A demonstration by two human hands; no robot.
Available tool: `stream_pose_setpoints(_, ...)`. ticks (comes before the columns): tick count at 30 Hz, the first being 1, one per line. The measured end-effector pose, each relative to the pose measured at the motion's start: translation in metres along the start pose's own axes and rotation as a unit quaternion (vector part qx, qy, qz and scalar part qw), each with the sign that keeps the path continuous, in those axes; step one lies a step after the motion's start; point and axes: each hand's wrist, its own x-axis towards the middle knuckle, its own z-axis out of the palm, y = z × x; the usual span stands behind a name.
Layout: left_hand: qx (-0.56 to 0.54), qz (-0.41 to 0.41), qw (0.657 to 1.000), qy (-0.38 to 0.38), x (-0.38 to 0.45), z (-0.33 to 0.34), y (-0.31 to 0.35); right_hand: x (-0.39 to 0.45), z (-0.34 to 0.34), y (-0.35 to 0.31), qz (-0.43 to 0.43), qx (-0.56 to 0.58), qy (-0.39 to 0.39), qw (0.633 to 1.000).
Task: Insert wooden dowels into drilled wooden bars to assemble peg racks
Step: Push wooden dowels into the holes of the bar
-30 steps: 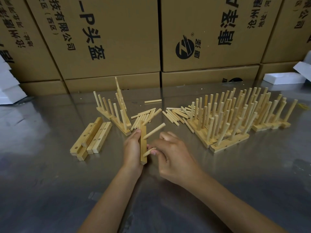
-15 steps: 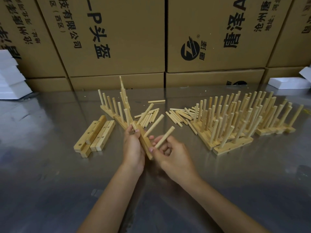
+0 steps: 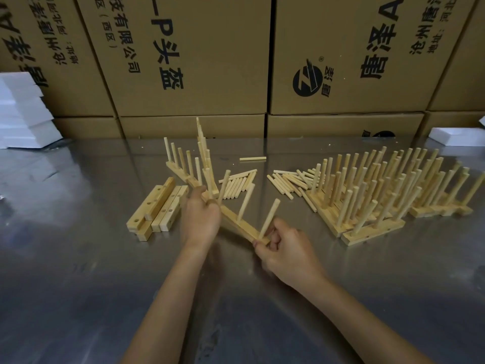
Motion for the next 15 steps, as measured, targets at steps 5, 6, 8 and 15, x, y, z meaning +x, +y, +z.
stream_pose_setpoints(5,0.251,0.088,0.951,0.159,0.011,-0.026,-0.011,0.004,0.008,0.0,-0.023,-0.053,0.0,0.998)
stream_pose_setpoints(6,0.272,0.079,0.943,0.173,0.014,-0.031,-0.014,0.006,0.01,0.0,-0.025,-0.059,0.003,0.998)
stream_pose_setpoints(8,0.291,0.072,0.936,0.185,0.02,-0.039,-0.021,0.013,0.015,-0.001,-0.023,-0.072,0.011,0.997)
stream_pose_setpoints(15,0.315,0.161,0.929,0.109,0.022,-0.028,-0.027,0.043,0.039,-0.008,-0.023,-0.098,0.023,0.995)
